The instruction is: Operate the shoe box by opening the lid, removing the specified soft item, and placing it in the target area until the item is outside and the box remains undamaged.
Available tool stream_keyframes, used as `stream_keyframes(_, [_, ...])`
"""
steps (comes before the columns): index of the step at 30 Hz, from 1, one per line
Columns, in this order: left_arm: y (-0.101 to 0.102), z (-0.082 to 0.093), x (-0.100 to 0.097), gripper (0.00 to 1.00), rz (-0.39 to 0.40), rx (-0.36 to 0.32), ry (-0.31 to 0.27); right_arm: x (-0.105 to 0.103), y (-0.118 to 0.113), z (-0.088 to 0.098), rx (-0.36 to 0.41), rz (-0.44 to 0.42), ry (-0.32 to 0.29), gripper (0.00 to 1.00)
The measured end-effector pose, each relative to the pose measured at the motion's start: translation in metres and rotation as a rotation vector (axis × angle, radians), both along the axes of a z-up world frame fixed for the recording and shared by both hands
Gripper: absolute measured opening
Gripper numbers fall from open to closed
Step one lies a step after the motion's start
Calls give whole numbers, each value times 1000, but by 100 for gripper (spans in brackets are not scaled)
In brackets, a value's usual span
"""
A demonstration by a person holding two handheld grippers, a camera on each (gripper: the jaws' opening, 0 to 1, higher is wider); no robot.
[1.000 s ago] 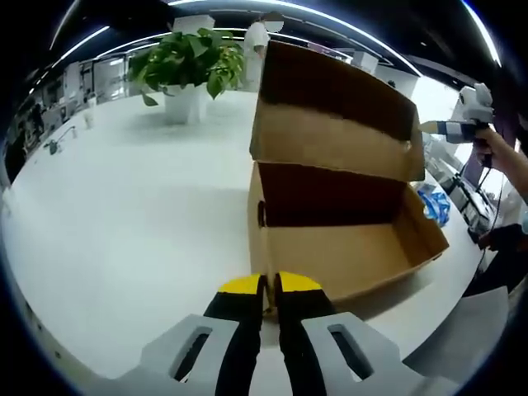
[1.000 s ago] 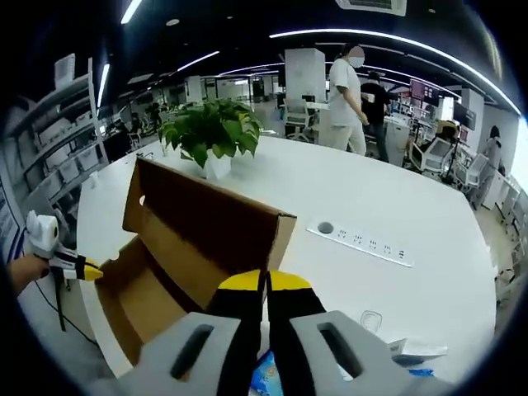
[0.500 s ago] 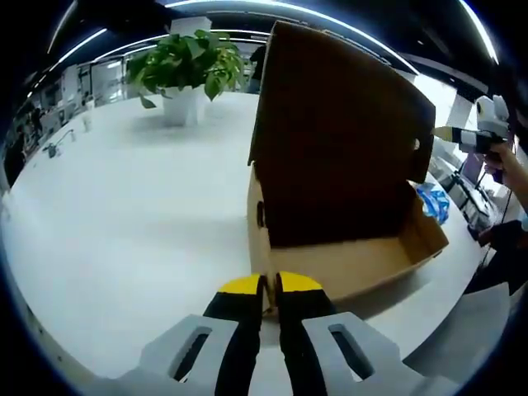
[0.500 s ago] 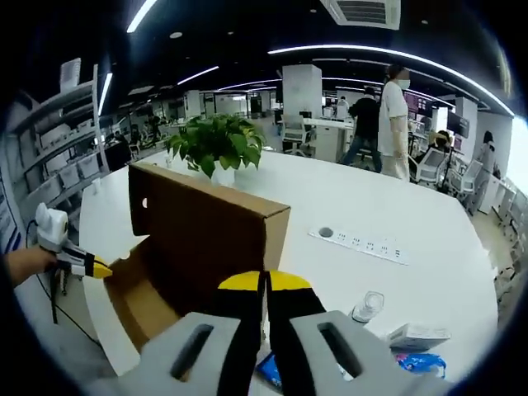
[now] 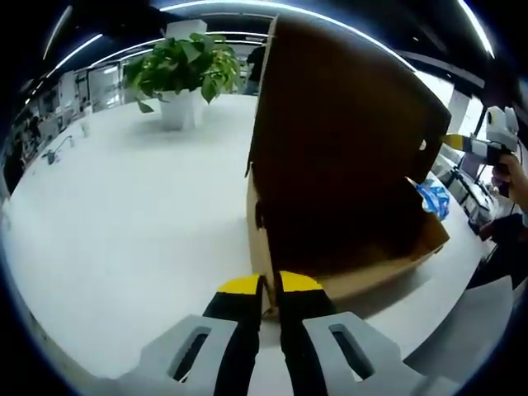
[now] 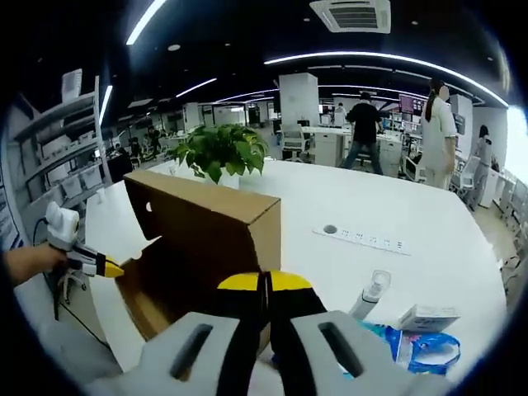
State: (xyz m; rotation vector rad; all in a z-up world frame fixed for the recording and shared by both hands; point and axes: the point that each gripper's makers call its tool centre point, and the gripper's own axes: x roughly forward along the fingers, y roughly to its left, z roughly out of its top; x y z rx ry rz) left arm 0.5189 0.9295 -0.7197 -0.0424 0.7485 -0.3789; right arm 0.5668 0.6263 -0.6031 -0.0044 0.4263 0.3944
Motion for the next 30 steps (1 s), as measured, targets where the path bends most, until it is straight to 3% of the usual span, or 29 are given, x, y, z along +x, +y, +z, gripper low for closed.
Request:
stream_keyframes(17, [3, 7, 2, 7, -33, 56, -74, -30, 7, -12, 21, -3, -6, 1])
stream_keyframes(23, [9, 20, 6, 8, -22, 54, -110, -37, 8, -16, 15, -3, -9, 1])
stream_keyframes(30, [10, 55, 19, 8, -22, 59, -208, -44, 9, -20, 9, -2, -12, 1])
